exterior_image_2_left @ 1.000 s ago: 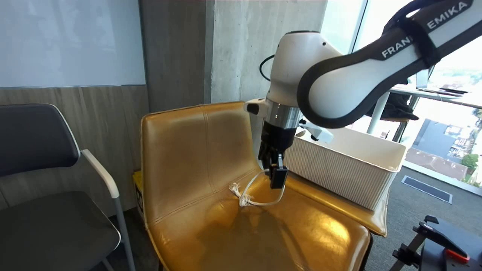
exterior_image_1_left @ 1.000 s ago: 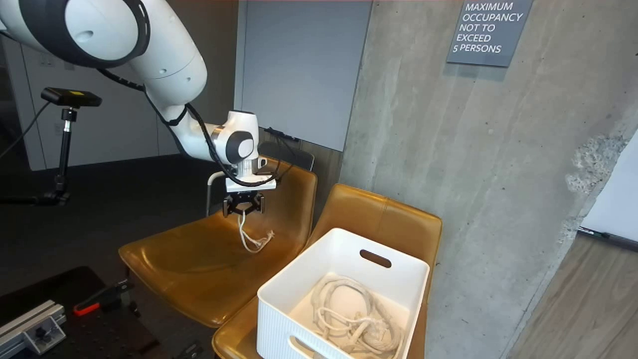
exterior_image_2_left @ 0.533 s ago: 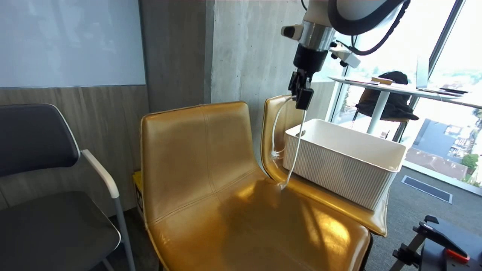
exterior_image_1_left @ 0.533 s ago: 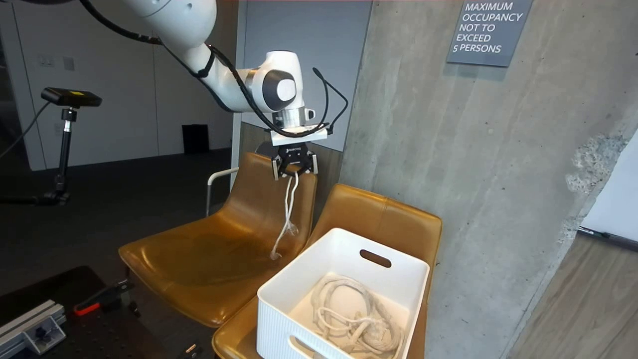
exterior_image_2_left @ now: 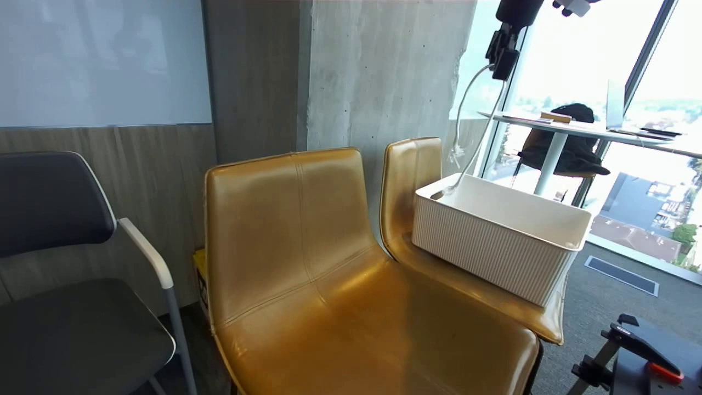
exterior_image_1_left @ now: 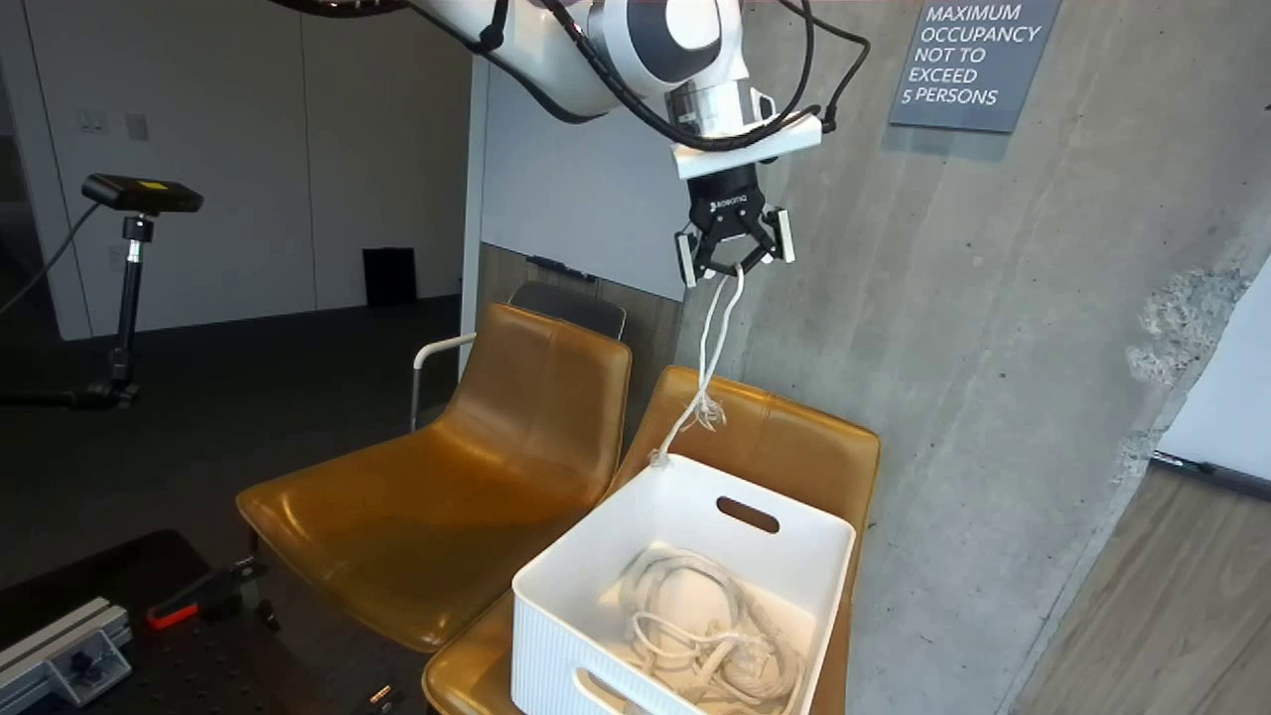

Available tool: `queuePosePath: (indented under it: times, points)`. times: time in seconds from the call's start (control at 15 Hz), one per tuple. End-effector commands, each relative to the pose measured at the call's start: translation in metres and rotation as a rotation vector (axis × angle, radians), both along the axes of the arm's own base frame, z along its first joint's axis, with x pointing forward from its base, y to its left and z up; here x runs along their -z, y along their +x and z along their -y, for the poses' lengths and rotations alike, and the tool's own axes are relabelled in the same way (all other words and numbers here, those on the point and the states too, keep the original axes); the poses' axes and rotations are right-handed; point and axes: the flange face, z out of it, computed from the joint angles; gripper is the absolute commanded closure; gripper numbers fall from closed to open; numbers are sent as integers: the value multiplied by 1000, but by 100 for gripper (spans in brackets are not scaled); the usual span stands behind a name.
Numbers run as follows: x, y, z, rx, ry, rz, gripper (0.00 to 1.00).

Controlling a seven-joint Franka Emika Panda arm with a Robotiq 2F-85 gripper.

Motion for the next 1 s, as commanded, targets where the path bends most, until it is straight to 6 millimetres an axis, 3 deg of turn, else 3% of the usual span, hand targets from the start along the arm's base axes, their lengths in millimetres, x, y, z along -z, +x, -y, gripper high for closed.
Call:
queuePosePath:
  times: [0.0, 0.13, 0.33, 0.67, 0.73, 0.8, 0.93]
  points:
    - [-21, -7, 50, 49, -14, -3, 100]
    - [-8, -12, 62, 70, -11, -15, 100]
    - [32, -16, 65, 77, -5, -62, 100]
    - [98, -32, 88, 105, 24, -159, 100]
    - [108, -35, 90, 113, 35, -166, 75]
    - [118, -36, 90, 119, 47, -170, 74]
    - [136, -37, 83, 117, 69, -160, 60]
